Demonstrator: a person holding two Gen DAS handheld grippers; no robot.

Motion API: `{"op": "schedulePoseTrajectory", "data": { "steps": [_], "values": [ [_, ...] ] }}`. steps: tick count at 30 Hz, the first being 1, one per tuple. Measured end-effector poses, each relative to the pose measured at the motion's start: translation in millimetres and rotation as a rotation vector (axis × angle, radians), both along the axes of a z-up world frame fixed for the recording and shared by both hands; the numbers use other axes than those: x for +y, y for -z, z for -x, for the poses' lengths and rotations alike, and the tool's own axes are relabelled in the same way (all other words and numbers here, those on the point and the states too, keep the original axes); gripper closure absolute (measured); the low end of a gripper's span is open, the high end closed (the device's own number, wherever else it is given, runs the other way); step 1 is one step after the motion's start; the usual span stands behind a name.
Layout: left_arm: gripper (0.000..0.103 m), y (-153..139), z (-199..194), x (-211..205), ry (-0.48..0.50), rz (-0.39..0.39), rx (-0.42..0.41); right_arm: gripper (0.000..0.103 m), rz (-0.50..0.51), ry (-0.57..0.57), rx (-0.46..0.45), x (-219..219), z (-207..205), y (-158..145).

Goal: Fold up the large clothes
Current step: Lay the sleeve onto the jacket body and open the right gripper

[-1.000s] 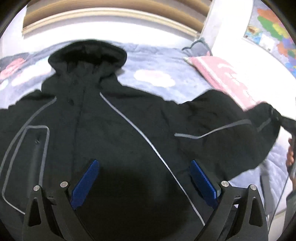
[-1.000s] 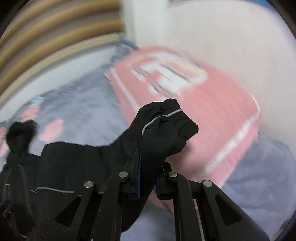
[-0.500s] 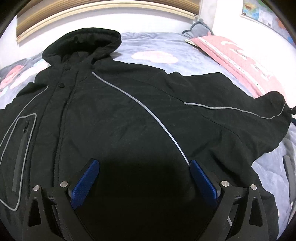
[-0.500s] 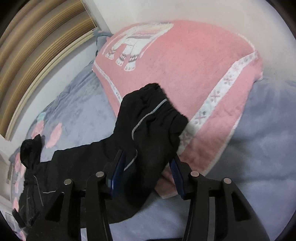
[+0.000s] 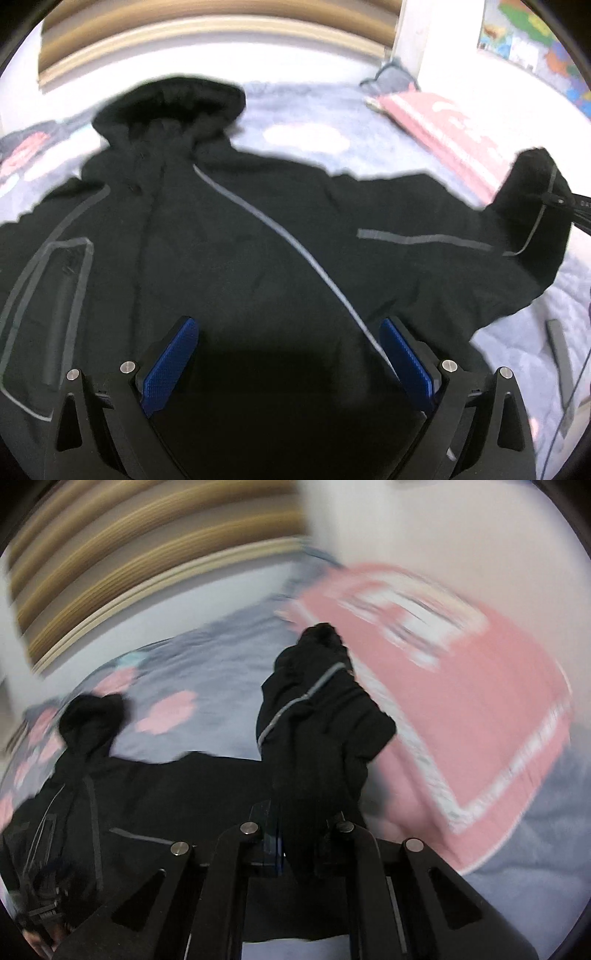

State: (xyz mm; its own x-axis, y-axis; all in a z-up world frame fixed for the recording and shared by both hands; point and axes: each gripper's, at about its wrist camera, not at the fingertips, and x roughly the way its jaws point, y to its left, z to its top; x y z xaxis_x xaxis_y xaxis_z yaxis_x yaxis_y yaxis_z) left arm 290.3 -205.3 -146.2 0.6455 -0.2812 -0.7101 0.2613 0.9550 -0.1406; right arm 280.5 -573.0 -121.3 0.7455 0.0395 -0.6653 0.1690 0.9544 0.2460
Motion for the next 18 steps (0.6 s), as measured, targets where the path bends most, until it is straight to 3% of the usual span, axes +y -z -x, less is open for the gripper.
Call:
{"op": "schedulePoseTrajectory", "data": {
  "steps": [5, 9, 13, 16, 18],
  "values": [
    [0.004, -46, 12, 33, -0.037, 0.030, -0.078, 0.089, 0.110, -0.117, -0.052, 94, -9, -33],
    [0.004, -66, 19, 67, -0.089, 0.063, -0.103, 0.089, 0.119, -0.232, -0.102, 172, -14, -44],
    [0.004, -67, 24, 93, -0.136, 0.076, -0.109, 0.088, 0.152, -0.334, -0.053, 246, -33, -23],
    [0.004, -62, 27, 113, -0.223, 0.050, -0.117, 0.078, 0.185, -0.377, 0.030, 293, -50, 11],
    [0.004, -57, 25, 121, -0.229, 0.050, -0.103, 0.074, 0.231, -0.391, 0.086, 312, -63, 39]
  ]
}}
